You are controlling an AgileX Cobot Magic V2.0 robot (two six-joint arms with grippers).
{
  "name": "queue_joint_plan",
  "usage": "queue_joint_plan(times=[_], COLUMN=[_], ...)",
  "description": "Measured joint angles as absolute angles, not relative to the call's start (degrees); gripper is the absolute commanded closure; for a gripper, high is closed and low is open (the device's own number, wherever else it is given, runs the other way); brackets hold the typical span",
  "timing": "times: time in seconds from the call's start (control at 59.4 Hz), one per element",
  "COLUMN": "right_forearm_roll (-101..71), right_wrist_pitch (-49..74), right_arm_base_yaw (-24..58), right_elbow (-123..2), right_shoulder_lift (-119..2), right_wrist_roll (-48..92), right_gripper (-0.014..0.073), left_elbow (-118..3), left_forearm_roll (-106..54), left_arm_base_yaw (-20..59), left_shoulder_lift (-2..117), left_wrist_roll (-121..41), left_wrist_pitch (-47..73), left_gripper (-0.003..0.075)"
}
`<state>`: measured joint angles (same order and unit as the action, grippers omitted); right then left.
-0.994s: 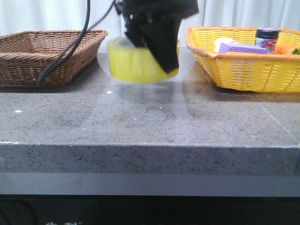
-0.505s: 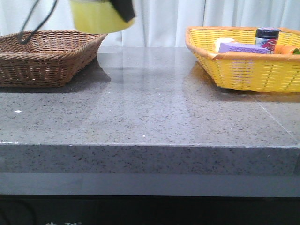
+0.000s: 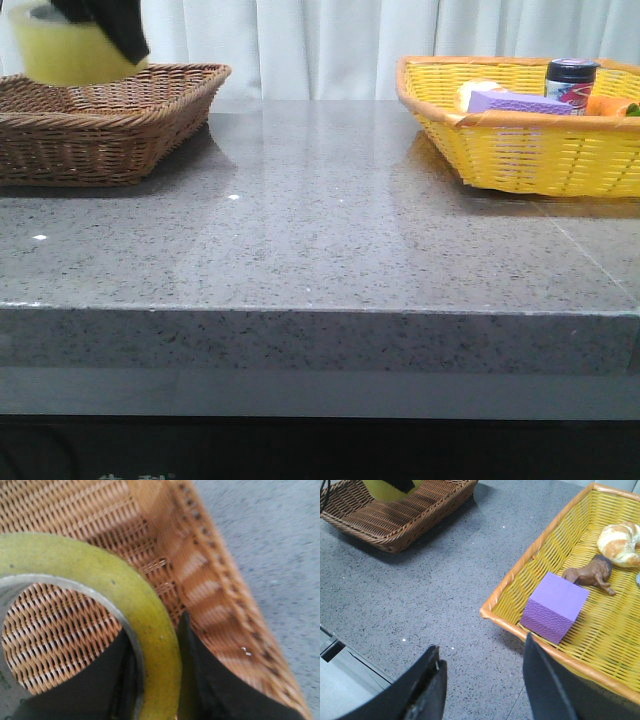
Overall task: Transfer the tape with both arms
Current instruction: 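Lift the tape roll with the left gripper over the brown basket, then lower the tape into the brown basket and open the left gripper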
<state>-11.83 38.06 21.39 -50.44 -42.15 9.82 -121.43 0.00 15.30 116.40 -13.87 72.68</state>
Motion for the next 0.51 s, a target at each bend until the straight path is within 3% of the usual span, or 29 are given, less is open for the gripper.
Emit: queue_joint_plan(times=[0.152, 0.219, 0.404, 0.505], right_forearm_roll=[-11.8, -11.8, -11.8, -11.8], right_wrist_pitch=[38.1, 38.1, 38.1, 38.1], right_arm_base_yaw=[21.4, 21.4, 21.4, 21.4], right_elbow=[-50.4, -50.4, -50.4, -50.4], right_shoulder_lift=[-42.1, -42.1, -42.1, -42.1], right_wrist_roll=[9.8, 9.8, 9.8, 9.8], right_gripper=[0.0211, 0.0211, 0.0211, 0.0211], left_elbow=[-121.4, -121.4, -121.3, -121.3], left_forearm_roll=[0.0, -0.3, -0.4, -0.3], left_arm_base_yaw=[14.8, 14.8, 14.8, 14.8], left_shoulder_lift=[119.3, 120.2, 121.5, 121.5], left_wrist_roll=[-13.9, -13.9, -12.6, -11.7], left_wrist_pitch=[72.7, 72.7, 72.0, 71.8], left_gripper=[0.0663, 0.0620, 0.0311, 0.0241])
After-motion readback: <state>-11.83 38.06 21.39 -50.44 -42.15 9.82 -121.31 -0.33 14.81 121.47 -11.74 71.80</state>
